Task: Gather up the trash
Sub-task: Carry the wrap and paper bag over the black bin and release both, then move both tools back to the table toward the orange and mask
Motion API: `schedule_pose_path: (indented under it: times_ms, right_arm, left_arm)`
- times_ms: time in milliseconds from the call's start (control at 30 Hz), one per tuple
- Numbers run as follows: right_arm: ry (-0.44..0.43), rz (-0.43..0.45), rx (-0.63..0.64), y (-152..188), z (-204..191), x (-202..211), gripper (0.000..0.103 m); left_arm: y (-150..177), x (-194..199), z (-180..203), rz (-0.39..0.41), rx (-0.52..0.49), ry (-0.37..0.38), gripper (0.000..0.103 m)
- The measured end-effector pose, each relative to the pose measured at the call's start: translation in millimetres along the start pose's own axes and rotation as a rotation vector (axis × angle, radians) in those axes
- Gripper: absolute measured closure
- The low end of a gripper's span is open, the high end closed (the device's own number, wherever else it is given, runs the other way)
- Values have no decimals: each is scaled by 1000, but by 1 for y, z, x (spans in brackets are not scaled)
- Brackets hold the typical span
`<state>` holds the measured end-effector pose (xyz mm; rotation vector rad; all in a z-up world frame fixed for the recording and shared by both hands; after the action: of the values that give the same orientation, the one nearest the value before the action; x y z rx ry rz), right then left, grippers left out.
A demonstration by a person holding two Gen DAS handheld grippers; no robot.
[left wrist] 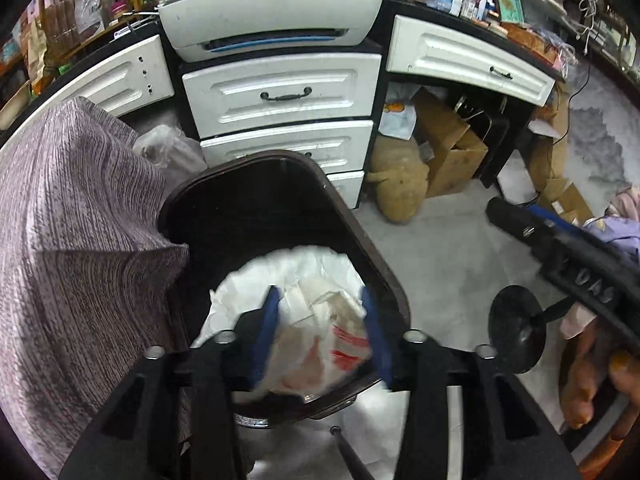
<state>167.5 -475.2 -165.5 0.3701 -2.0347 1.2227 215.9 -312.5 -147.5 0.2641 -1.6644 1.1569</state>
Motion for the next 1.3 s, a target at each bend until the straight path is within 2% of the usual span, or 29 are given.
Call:
schedule_pose_path:
  times_ms: [33, 100, 133, 233, 333, 600, 733, 900, 967, 1100, 1300]
  right_arm:
    - [2, 0, -2, 0, 0, 0, 35]
    - [6, 1, -5, 0, 3, 0, 34]
    - [7, -1, -8, 0, 4, 0, 32]
    - [12, -2, -17, 1, 7, 0, 31]
    - [16, -2, -28, 0, 10, 0, 24]
    - [-3, 22, -6, -6, 3, 9, 22]
    - [-44, 32, 24, -10, -14, 16, 21]
    - [-131, 42, 96, -11, -54, 27, 20]
    - [-170, 47, 129, -12, -72, 33, 20]
    - [-244, 63, 201, -14, -111, 44, 20]
    - [-391, 31, 288, -12, -174, 51, 20]
  left_arm:
    - [1, -2, -1, -2, 2, -8, 36]
    - [2, -2, -3, 7, 9, -20, 21]
    - [2, -2, -3, 16, 13, -24, 16]
    - [4, 1, -2, 25, 13, -21, 10]
    - [6, 5, 5, 21, 7, 11, 9]
    - [14, 54, 22, 104, -10, 80, 6]
    - [16, 89, 19, 161, 9, 114, 6]
    - [20, 123, 1, 215, 66, 120, 6]
    - [22, 136, -7, 238, 72, 105, 6]
    - [29, 160, -27, 288, 66, 14, 6]
    - [45, 188, -78, 336, 135, -117, 6]
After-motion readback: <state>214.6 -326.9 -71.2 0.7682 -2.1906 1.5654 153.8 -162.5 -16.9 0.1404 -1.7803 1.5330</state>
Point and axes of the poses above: each gripper's, at about its wrist camera, not at the fingertips, and x roughly against the way its jaws point, z to its right, y to its underside, the point moved 2 cm from there along -x, roughly the way its jaws point, and after that the axes turned 2 degrees about -x, right-handed, at the moved point
